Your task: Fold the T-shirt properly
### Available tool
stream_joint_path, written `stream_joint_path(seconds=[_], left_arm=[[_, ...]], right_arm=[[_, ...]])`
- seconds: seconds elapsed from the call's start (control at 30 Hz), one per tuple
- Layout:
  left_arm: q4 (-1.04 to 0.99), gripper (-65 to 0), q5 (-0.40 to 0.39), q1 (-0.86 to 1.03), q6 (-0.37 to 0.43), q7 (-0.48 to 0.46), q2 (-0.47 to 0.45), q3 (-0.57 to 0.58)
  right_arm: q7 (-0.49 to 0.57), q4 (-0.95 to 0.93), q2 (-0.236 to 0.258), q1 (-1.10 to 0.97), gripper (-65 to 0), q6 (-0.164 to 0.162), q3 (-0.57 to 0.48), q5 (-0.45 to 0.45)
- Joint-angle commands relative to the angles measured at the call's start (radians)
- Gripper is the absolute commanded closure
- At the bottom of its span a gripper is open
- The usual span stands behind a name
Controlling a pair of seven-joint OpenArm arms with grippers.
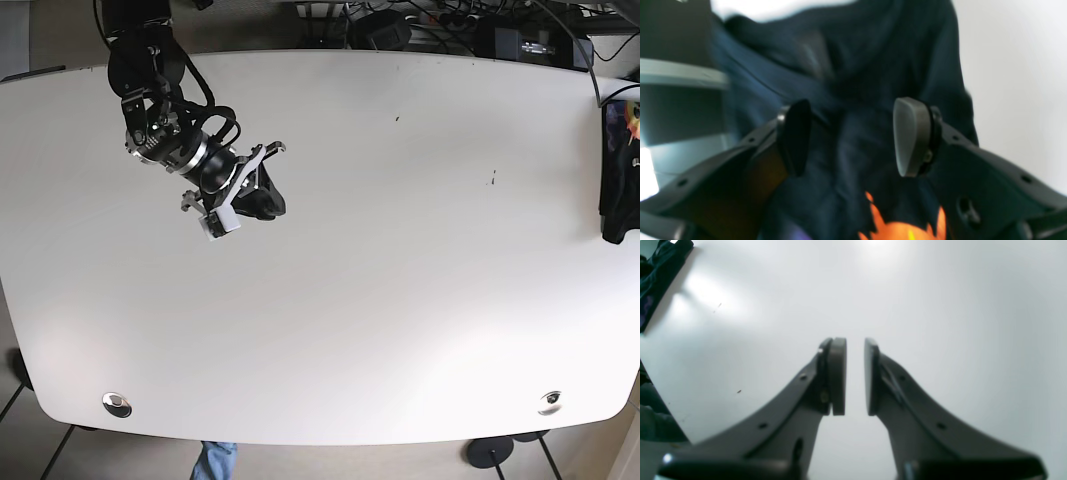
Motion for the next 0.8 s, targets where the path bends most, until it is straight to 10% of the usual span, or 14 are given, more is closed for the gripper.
stream_joint_path(seconds=[0.03, 0.33, 0.6, 0.8], left_arm=[[0.130, -35.8, -0.017, 0.054, -0.003, -0.024, -0.039, -0.051], [0.750, -35.8, 0.052, 0.216, -0.001, 0.257, 0.170, -0.212], [1.134, -35.8, 0.491, 0.249, 0.029, 0.312, 0.711, -0.208], [1.324, -35.8, 0.506, 0.363, 0.032, 0.328, 0.960, -0.206]], right_arm=[[0.025, 0.043, 0.010, 0.005, -8.6, 0.006, 0.005, 0.011], [0.023, 0.067, -0.011, -0.053, -8.6, 0.006, 0.088, 0.012], [0.025, 0.072, 0.015, -0.131, -8.6, 0.006, 0.120, 0.011], [0.023, 0.112, 0.021, -0.185, -8.6, 0.007, 0.120, 0.011]])
